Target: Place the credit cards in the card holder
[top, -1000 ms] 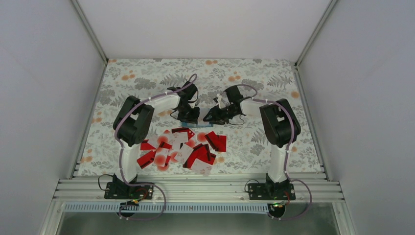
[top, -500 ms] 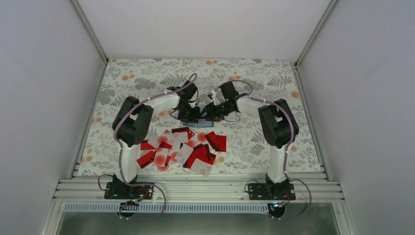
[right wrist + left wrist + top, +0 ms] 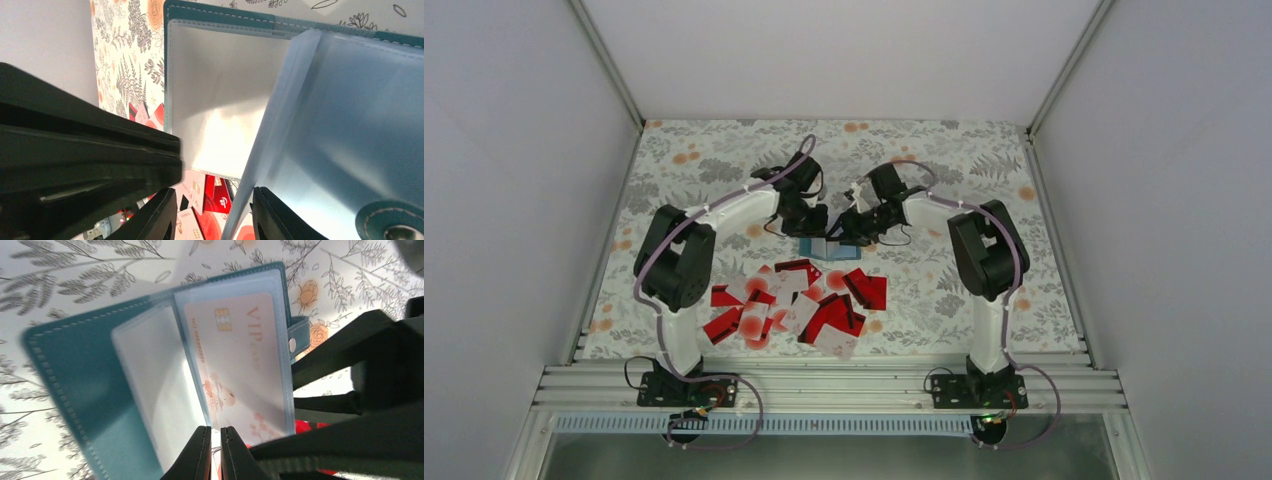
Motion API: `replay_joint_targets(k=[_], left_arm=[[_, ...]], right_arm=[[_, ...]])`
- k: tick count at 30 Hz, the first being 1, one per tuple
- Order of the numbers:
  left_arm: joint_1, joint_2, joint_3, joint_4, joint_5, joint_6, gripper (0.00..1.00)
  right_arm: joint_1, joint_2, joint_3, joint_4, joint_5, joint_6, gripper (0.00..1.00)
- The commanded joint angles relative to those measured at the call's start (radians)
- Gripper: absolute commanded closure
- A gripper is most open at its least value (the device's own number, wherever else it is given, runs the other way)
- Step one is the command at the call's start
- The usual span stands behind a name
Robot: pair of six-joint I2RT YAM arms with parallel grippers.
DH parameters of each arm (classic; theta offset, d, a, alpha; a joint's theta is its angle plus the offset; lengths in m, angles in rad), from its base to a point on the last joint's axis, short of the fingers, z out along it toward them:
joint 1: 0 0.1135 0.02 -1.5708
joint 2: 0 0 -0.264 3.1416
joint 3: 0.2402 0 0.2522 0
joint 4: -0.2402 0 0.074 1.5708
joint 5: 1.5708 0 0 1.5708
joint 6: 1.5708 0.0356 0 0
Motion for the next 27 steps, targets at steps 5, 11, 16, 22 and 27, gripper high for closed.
replay_joint_targets(k=[5, 11, 16, 22, 27], left_arm=[[0.039, -0.13, -0.055, -0.024, -0.085, -0.038, 0.92], [0.075, -0.247, -0.112, -0.038, -0.167, -0.056, 0.92], [0.124, -0.356, -0.107, -0.085, -0.299, -0.042, 0.89], [0.133, -0.51, -0.009, -0.151, -0.491, 0.01, 0.67], [0.134, -0.621, 0.03, -0.134, -0.57, 0.052, 0.03]], right_arm=[[0.022, 0.043, 0.081, -0.035, -0.008, -0.017, 0.61], [0.05, 0.105, 0.162, -0.038, -0.037, 0.003, 0.61], [0.102, 0.153, 0.351, -0.02, -0.169, 0.029, 0.6], [0.139, 0.058, 0.539, -0.064, -0.132, -0.056, 0.59], [0.147, -0.131, 0.512, -0.102, 0.097, -0.149, 0.58]])
